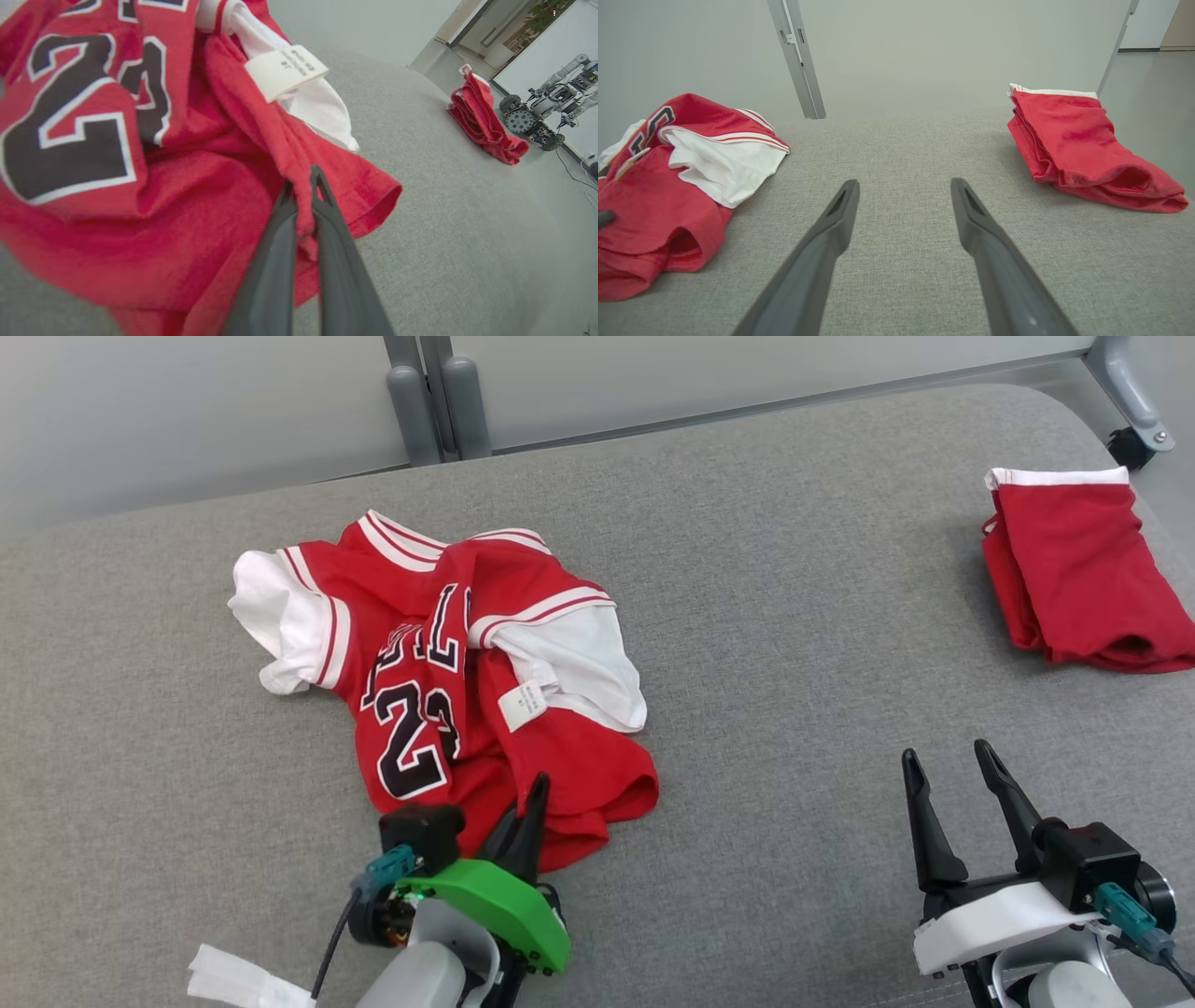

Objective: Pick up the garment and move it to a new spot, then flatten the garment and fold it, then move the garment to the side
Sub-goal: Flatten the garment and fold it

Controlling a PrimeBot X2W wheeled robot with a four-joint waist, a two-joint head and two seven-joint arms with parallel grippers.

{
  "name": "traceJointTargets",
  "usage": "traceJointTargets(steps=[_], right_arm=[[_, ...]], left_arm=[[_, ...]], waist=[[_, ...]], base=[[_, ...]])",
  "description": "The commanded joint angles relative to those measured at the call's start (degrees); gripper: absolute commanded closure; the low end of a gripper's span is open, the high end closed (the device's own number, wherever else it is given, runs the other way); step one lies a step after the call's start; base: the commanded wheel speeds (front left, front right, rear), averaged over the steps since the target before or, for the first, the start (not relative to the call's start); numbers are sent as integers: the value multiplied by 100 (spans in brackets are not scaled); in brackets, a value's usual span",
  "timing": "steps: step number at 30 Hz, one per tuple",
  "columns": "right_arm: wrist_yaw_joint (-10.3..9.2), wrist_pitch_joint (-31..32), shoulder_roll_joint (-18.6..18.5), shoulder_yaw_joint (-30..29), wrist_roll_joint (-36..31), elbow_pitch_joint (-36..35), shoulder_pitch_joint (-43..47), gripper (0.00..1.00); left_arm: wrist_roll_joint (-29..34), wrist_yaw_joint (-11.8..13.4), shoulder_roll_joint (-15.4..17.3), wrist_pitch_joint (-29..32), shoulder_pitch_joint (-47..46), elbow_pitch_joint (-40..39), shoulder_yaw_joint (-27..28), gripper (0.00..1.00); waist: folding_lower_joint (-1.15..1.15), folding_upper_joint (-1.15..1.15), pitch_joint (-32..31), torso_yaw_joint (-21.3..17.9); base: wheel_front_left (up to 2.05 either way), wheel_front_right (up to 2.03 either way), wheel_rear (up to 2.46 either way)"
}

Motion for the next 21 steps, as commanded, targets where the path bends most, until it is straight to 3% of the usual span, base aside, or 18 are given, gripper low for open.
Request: traceJointTargets(steps=[1, 9, 15, 16, 17, 18, 21], right_arm=[[-7, 0, 7, -14, 17, 9, 82, 0], [-7, 0, 30, -42, 11, 23, 76, 0], [-7, 0, 58, -8, 30, 63, 13, 0], [-7, 0, 59, -5, 35, 64, 7, 0], [-7, 0, 63, -7, 41, 61, 5, 0], [-7, 0, 65, -18, 44, 60, 9, 0], [-7, 0, 69, -41, 47, 61, 49, 0]], left_arm=[[101, -26, 30, 37, -112, -155, -78, 100], [10, -381, 26, 692, -60, -1090, -1022, 100], [-157, -531, 28, 1142, -37, -825, -1720, 100], [-150, -538, 26, 1129, -46, -736, -1758, 88], [-160, -540, 25, 1126, -47, -613, -1792, 16], [-218, -544, 24, 1143, -29, -553, -1815, 0], [-544, -549, 24, 1116, 94, -551, -1718, 0]], waist=[[0, 0, -13, -5], [0, 0, -58, -10], [0, 0, -35, -50], [0, 0, -30, -58], [0, 0, -24, -68], [0, 0, -21, -71], [0, 0, -32, -75]], base=[[0, 0, 0], [0, 0, 0], [0, 0, 0], [0, 0, 0], [0, 0, 0], [0, 0, 0], [0, 0, 0]])
